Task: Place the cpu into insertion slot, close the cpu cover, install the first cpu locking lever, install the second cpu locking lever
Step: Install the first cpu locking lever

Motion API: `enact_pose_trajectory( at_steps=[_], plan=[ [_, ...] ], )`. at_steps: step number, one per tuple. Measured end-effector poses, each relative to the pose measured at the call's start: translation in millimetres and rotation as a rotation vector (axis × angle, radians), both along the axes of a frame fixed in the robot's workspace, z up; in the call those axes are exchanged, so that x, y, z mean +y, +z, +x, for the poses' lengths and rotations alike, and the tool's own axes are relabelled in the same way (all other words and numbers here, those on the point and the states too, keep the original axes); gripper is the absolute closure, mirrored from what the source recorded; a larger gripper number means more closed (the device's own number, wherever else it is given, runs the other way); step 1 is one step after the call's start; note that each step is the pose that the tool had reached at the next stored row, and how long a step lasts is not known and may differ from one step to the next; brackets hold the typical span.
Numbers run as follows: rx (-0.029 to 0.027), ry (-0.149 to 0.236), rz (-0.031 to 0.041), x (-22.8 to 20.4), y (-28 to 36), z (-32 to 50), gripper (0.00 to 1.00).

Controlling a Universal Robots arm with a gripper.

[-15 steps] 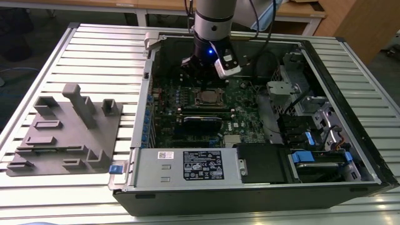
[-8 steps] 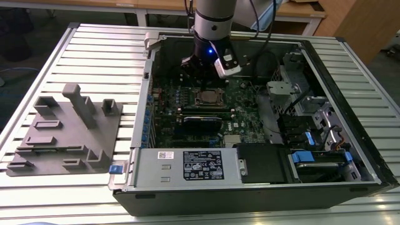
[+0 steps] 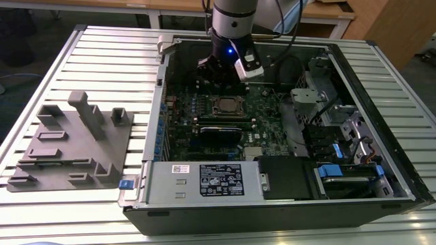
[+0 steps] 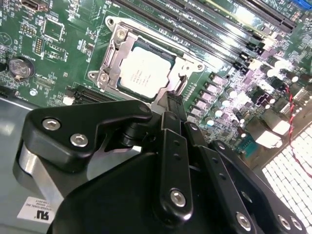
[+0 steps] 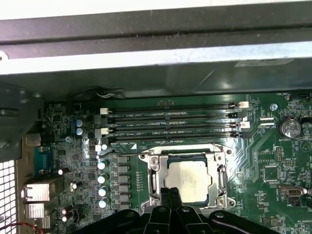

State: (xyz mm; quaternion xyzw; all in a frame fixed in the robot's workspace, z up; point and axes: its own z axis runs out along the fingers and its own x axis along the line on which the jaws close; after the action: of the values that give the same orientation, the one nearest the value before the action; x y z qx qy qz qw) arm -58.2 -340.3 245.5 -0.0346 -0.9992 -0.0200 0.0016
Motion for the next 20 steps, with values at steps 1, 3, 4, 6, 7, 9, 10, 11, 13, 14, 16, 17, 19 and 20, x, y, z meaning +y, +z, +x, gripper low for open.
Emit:
enact_pose_trajectory(
  at_steps=[1, 3, 4, 6, 7, 9, 10, 11, 13, 14, 16, 17, 19, 20],
  plan=[
    [-0.0001, 0.0, 0.0002, 0.0, 0.1, 0.0, 0.89],
    [-0.0002, 0.0, 0.0003, 0.0, 0.1, 0.0, 0.89],
    [-0.0004, 0.0, 0.0001, 0.0, 0.2, -0.3, 0.89],
    [-0.0028, 0.0, -0.0001, 0.0, 0.3, -2.3, 0.89],
    [-0.0045, 0.0, 0.0, 0.0, 0.3, -3.8, 0.89],
    [-0.0072, 0.0, -0.0001, 0.0, 0.3, -7.0, 0.89],
    [-0.0084, 0.0, 0.0, 0.0, 0.3, -8.5, 0.89],
    [-0.0094, 0.0, 0.0, 0.0, 0.3, -9.7, 0.89],
    [-0.0113, 0.0, 0.0, 0.0, 0.3, -12.1, 0.89],
    [-0.0124, 0.0, 0.0, -0.1, 0.3, -13.3, 0.89],
    [-0.0138, 0.0, 0.0001, -0.1, 0.2, -15.2, 0.89],
    [-0.014, 0.0, 0.0001, 0.0, 0.2, -15.5, 0.89],
    [-0.014, 0.0, 0.0, -0.1, 0.3, -15.7, 0.89],
    [-0.0141, 0.0, 0.0001, -0.1, 0.4, -15.8, 0.89]
  ],
)
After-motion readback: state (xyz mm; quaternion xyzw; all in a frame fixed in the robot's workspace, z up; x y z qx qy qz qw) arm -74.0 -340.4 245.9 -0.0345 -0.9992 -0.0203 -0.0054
